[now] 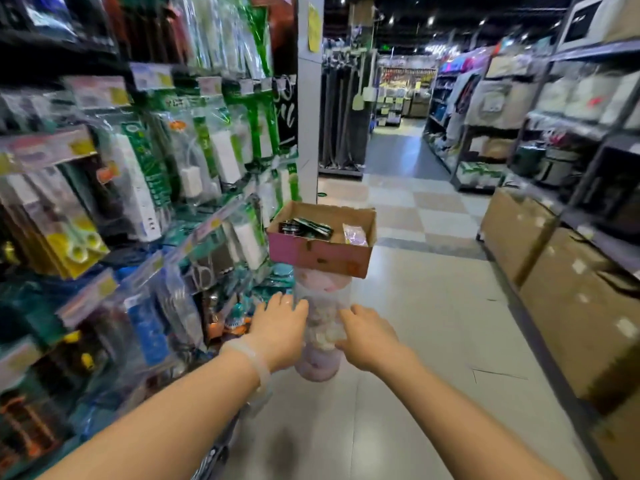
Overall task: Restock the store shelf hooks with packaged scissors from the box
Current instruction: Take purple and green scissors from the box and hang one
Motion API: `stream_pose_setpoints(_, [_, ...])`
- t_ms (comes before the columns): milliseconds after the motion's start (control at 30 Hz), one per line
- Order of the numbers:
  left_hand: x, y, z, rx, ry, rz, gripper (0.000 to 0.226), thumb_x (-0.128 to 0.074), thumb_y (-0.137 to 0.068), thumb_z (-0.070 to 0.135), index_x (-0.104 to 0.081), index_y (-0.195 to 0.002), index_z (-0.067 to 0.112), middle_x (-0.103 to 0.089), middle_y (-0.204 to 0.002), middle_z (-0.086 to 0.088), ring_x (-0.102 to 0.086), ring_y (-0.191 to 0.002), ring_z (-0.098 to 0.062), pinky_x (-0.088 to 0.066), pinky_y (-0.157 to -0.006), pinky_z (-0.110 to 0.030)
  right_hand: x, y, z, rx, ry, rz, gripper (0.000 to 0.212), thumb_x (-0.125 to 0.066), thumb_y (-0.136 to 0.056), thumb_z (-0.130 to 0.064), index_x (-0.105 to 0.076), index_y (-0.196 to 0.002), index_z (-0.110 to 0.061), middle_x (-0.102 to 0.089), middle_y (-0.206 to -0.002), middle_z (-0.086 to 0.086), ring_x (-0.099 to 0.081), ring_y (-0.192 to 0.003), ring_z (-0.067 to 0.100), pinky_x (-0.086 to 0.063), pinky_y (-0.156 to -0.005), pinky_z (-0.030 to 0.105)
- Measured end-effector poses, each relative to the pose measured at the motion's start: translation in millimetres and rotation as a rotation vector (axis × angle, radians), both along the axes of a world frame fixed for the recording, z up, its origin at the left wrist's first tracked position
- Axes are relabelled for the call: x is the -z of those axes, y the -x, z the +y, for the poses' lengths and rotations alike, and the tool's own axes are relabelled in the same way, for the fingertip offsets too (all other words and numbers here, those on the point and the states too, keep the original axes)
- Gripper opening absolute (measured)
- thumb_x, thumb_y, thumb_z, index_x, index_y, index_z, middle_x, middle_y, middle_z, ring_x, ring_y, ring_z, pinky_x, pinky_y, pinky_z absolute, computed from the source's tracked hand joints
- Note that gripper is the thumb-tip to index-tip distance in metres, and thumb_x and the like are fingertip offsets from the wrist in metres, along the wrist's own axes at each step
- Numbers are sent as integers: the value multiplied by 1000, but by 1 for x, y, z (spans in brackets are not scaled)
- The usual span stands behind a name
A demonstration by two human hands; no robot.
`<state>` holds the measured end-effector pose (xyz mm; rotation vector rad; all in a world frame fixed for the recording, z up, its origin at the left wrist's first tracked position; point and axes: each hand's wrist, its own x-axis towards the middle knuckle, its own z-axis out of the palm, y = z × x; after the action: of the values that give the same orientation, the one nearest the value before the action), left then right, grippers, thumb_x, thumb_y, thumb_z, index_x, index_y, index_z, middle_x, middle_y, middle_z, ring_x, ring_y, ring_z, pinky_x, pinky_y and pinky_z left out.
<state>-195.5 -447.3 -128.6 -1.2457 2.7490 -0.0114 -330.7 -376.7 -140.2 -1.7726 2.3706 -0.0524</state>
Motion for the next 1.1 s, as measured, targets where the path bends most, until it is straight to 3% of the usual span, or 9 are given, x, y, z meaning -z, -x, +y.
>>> stream_pose_setpoints(267, [13,118,-140,23,-35,48,61,-53,-90,31,-26,-142,13,-29,-146,-11,-20,-139,-29,-27,-109,-42,7,112,-130,53,-39,45,44,-53,-91,-33,-44,-126,-8,-44,-132,14,-42,-124,33,-40,-96,39])
stream_pose_setpoints(467, [5,199,-254,21,-29,68,59,-55,-89,37,-31,-138,13,-35,-141,-13,-30,-133,-31,-33,-104,-43,8,190,-237,71,-34,18,42,-55,-90,-31,-45,-125,-10,-45,-133,13,-44,-122,33,-42,-92,40])
stream_pose_setpoints(633, [33,254,-317,0,-155,25,55,-55,-89,36,-33,-134,13,-35,-141,-12,-30,-132,-31,-32,-104,-43,30,255,-314,91,-58,-44,49,-56,-88,-30,-45,-131,-9,-45,-135,14,-45,-123,33,-44,-92,37])
stream_pose_setpoints(867, [75,340,-397,-160,-422,139,58,-54,-91,25,-29,-142,12,-47,-136,-15,-42,-127,-32,-34,-103,-35,89,344,-426,196,-159,-288,45,-54,-90,-25,-41,-127,-5,-45,-132,19,-45,-121,34,-40,-94,32])
stream_pose_setpoints(967, [90,377,-420,-183,-538,176,51,-54,-88,30,-43,-134,8,-57,-126,-18,-53,-118,-34,-42,-95,-37,108,372,-460,289,-192,-407,50,-58,-85,-22,-37,-127,-6,-39,-137,20,-44,-122,35,-39,-97,33])
stream_pose_setpoints(1033, [104,398,-435,-176,-630,252,44,-54,-86,33,-56,-124,12,-61,-123,-17,-56,-113,-33,-46,-89,-36,119,384,-477,313,-219,-464,65,-58,-85,-19,-25,-139,-4,-25,-147,24,-39,-128,39,-36,-103,35])
stream_pose_setpoints(1100, [116,413,-446,-218,-670,277,36,-54,-89,24,-58,-123,10,-62,-123,-17,-57,-113,-31,-44,-88,-34,131,392,-488,312,-267,-497,72,-56,-87,-18,-15,-144,-3,-24,-148,26,-38,-129,40,-35,-103,36])
